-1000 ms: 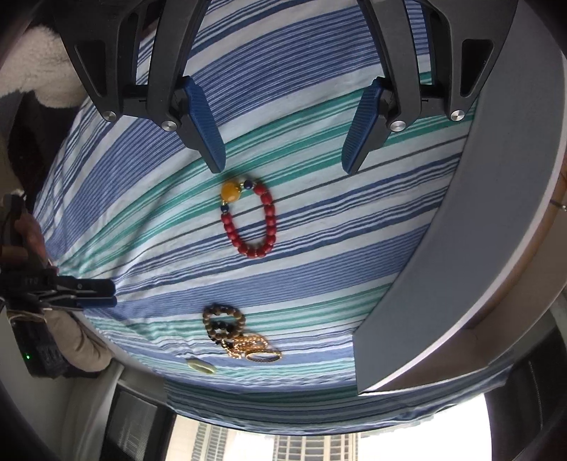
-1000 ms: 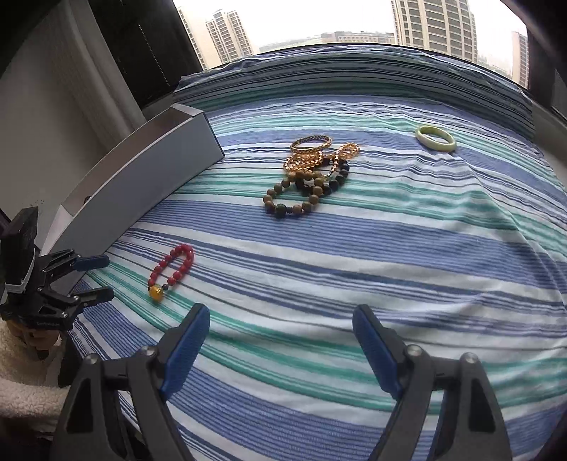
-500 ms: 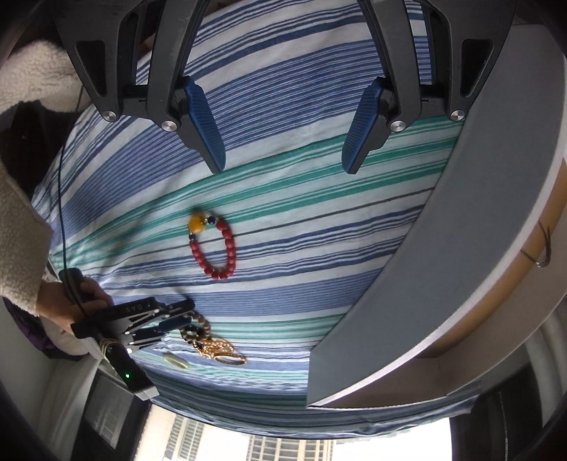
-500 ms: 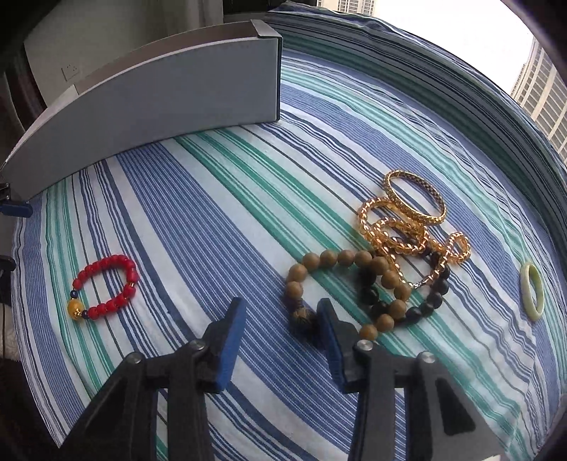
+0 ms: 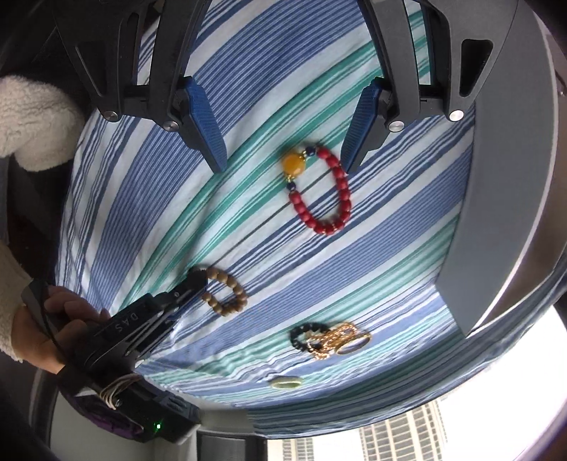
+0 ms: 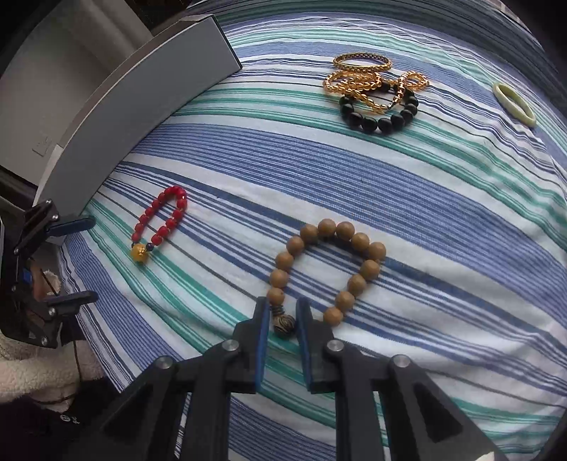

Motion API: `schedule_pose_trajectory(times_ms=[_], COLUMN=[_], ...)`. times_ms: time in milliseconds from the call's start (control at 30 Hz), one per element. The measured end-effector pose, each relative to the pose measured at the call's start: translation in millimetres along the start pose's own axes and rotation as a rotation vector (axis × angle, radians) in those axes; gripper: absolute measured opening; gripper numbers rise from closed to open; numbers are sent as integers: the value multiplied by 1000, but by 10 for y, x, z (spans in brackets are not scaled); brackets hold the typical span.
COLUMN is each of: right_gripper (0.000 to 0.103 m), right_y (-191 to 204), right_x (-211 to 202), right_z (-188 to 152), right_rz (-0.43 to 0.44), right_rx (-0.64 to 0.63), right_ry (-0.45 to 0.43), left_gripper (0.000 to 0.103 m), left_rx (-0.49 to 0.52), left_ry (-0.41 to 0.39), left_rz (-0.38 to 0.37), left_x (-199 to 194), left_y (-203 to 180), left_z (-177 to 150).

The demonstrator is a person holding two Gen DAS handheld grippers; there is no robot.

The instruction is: Organize jewelry

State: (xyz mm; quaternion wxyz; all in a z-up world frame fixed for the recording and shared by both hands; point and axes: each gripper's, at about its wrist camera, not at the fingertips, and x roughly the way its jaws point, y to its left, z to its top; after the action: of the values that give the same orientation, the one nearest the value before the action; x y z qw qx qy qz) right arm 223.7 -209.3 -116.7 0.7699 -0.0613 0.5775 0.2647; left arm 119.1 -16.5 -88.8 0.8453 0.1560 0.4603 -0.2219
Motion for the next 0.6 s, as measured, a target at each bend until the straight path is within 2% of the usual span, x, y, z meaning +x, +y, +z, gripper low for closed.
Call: schedule_pose_trajectory(times_ms=[100, 200, 267, 433, 533, 600], right_gripper=[24, 24, 24, 27, 28, 29], right_y=[-48, -65, -37, 53, 102, 119], right_x=[-176, -383, -496, -635, -665, -657], right_z=[-166, -351, -442, -627, -696, -750], right_rz=[56, 67, 67, 80, 78, 82], right_rx=[65, 86, 96, 113, 128, 138], right_ry=[-56, -110, -136, -187, -207, -211], left_gripper=[57, 57, 53, 35, 16, 16], left_rx=[68, 102, 111, 62, 41, 20], left_ry=[45, 79, 91, 98, 106, 114], left_rz=[5, 15, -5, -84, -92, -105], left_x=[217, 346, 399, 430, 433, 429], left_y=[-35, -31, -29, 36, 54, 77], left_z=[84, 76, 48, 71, 89, 93])
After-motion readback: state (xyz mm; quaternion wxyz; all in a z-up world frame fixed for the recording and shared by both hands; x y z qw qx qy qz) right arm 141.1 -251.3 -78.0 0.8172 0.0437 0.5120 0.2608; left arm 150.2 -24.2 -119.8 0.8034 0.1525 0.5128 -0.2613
